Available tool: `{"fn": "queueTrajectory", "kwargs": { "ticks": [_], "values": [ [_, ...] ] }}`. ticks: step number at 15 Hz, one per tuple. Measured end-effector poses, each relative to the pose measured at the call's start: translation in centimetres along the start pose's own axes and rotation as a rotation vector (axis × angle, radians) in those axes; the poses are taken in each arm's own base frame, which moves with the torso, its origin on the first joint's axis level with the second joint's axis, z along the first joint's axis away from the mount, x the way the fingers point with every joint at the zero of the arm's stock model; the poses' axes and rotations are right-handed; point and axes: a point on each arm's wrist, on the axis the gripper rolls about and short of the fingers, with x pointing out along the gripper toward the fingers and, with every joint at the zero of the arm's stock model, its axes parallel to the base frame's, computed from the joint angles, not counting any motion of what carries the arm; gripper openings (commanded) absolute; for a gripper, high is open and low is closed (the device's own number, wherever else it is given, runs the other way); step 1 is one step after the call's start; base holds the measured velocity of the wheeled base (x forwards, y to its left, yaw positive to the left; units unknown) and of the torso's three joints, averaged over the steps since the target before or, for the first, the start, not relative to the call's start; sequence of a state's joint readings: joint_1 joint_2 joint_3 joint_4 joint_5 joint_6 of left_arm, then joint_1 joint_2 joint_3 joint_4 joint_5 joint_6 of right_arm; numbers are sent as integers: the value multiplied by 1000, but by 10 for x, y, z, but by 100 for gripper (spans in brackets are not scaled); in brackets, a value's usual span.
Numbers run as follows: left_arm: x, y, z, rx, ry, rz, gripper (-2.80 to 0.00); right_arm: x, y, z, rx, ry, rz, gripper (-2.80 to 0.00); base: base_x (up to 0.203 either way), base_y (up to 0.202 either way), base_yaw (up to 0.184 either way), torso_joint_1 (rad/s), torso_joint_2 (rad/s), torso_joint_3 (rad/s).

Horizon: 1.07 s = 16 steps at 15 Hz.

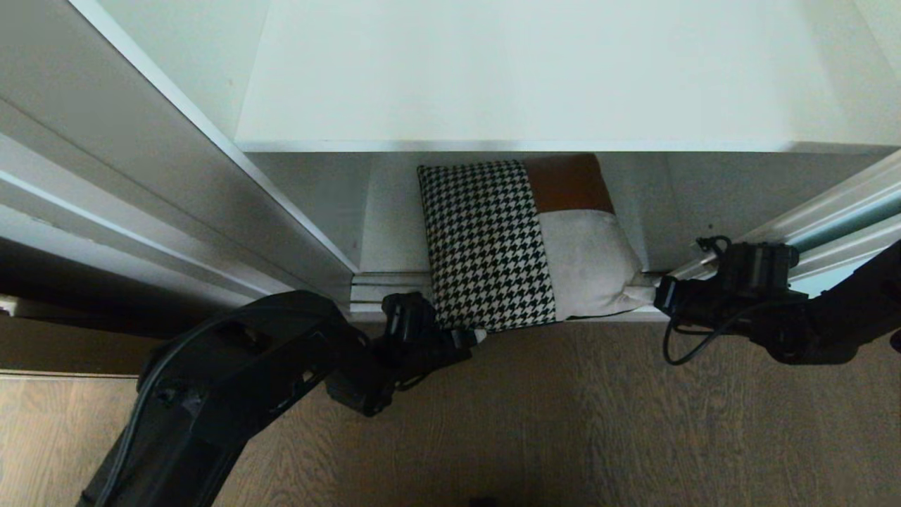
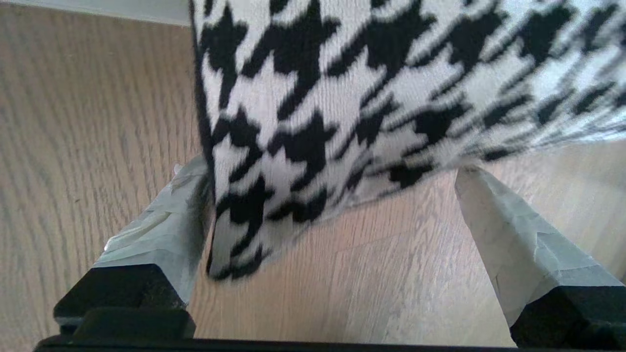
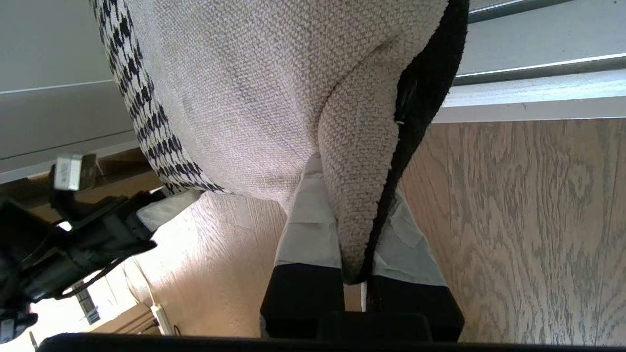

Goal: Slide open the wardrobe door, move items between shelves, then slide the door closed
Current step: Place the pillow on the higher shelf

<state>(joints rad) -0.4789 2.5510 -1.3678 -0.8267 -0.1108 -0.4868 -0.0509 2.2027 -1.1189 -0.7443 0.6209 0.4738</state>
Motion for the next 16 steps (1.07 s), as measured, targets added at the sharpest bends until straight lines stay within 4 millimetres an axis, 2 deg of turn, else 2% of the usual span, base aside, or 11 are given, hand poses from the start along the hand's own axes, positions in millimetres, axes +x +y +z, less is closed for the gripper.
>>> {"fn": "queueTrajectory", "kwargs": {
  "ticks": [7, 10, 16],
  "values": [
    [11, 0, 14, 67, 41, 70, 0, -2, -2, -8, 1, 28, 22, -280, 0, 0, 0, 0, 0, 0],
    [14, -3, 25, 84, 2, 114, 0, -3, -2, -12, -4, 33, 37, -280, 0, 0, 0, 0, 0, 0],
    [25, -4, 29, 117, -45, 110, 0, -11, -6, -12, 9, 49, 60, -280, 0, 0, 0, 0, 0, 0]
  ]
}}
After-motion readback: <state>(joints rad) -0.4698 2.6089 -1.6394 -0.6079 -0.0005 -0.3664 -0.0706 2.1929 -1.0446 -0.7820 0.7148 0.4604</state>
